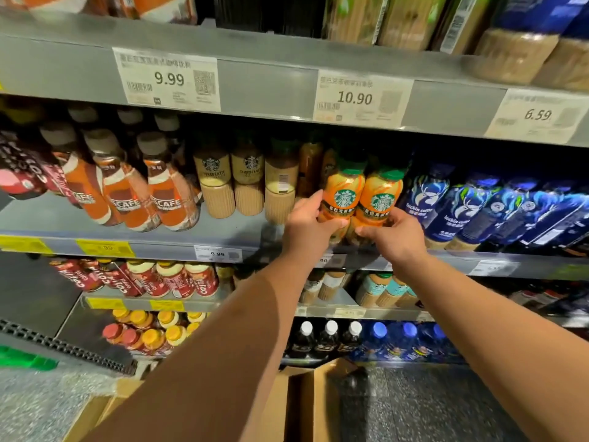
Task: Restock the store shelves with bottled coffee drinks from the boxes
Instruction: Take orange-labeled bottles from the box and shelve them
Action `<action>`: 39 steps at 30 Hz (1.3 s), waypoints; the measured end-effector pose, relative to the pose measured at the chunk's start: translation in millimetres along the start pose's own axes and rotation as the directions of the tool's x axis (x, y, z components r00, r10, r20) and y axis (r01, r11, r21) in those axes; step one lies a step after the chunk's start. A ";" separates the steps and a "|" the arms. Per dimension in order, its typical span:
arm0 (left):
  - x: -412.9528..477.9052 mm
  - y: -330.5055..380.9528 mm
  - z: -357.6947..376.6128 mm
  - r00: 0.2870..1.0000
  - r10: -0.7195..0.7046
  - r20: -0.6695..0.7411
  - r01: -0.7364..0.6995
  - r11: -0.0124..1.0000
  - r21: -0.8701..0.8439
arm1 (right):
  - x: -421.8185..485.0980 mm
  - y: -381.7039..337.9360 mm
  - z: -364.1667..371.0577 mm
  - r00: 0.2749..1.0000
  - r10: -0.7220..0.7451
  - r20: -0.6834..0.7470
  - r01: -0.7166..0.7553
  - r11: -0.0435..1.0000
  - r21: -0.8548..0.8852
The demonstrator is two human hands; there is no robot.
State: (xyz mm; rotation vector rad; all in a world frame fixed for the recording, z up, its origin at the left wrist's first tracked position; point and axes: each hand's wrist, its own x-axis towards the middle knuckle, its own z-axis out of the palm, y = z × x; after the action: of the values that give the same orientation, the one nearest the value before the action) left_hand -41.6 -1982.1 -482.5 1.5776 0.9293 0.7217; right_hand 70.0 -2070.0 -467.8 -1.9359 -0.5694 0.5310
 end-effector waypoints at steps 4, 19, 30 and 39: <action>-1.2 -3.7 1.9 0.996 0.062 -0.061 -0.058 0.996 0.069 | -4.5 1.6 2.9 0.998 0.008 -0.065 -0.006 0.999 0.033; -40.0 -12.9 -51.9 0.985 0.109 0.135 -0.164 0.833 0.529 | -61.9 14.7 28.4 0.999 0.041 0.008 -0.032 0.873 -0.487; -116.4 -65.0 -151.9 0.924 -0.149 0.352 -0.202 0.592 0.781 | -159.3 12.8 127.9 0.883 0.090 0.461 0.346 0.540 -0.768; -206.2 -136.7 -217.7 0.911 -0.344 0.227 -0.026 0.503 0.864 | -239.8 67.8 172.2 0.803 0.227 0.550 0.322 0.613 -0.722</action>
State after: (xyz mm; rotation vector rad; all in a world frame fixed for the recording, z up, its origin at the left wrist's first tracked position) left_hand -354.7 -2040.8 -567.0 2.3386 1.2029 -0.3060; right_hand -210.9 -2118.5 -570.2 -2.5714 -1.4875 0.9954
